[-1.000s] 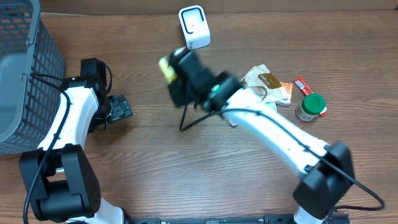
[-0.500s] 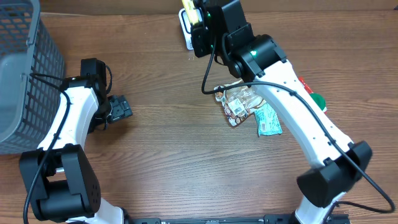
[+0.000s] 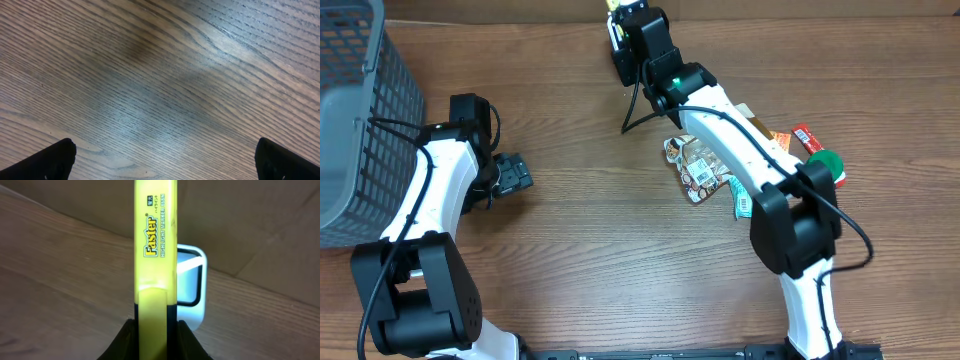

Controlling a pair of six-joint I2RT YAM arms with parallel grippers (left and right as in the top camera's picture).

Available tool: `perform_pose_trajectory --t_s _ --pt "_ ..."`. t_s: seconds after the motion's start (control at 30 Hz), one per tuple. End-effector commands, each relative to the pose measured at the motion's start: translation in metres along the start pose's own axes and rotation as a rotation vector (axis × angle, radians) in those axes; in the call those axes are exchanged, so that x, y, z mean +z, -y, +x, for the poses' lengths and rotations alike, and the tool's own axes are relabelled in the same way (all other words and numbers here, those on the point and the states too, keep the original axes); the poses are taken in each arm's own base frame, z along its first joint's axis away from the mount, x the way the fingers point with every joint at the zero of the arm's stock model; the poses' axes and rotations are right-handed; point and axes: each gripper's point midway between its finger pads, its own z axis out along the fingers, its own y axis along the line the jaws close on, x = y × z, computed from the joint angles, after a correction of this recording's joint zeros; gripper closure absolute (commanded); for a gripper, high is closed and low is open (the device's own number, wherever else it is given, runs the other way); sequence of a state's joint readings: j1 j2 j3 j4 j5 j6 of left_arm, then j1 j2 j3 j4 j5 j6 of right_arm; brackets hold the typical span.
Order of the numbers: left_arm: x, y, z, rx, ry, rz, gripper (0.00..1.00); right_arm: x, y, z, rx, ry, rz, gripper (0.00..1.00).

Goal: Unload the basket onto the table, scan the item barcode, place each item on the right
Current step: 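Hold the highlighter barcode at the scanner window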

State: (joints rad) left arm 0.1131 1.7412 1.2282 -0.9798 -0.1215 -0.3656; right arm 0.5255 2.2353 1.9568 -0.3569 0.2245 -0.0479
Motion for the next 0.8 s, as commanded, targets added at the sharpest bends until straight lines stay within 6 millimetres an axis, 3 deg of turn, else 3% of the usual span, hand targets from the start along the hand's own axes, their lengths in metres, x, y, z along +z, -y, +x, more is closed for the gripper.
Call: perform_pose_trajectory --t_s 0.0,0.33,0.77 --pt "0.002 -0.001 0.002 0.014 -0.005 -0.012 0.0 0.019 0.013 0.003 0.005 0.024 0.04 0.96" --pt "0.002 -0.001 0.002 0.014 -0.005 -0.012 0.0 0.058 0.006 0.037 0.009 0.009 0.032 0.97" --pt "0.002 -0.001 0.002 0.014 -0.005 -0.012 0.0 0.073 0.012 0.069 0.03 -0.072 0.033 0.97"
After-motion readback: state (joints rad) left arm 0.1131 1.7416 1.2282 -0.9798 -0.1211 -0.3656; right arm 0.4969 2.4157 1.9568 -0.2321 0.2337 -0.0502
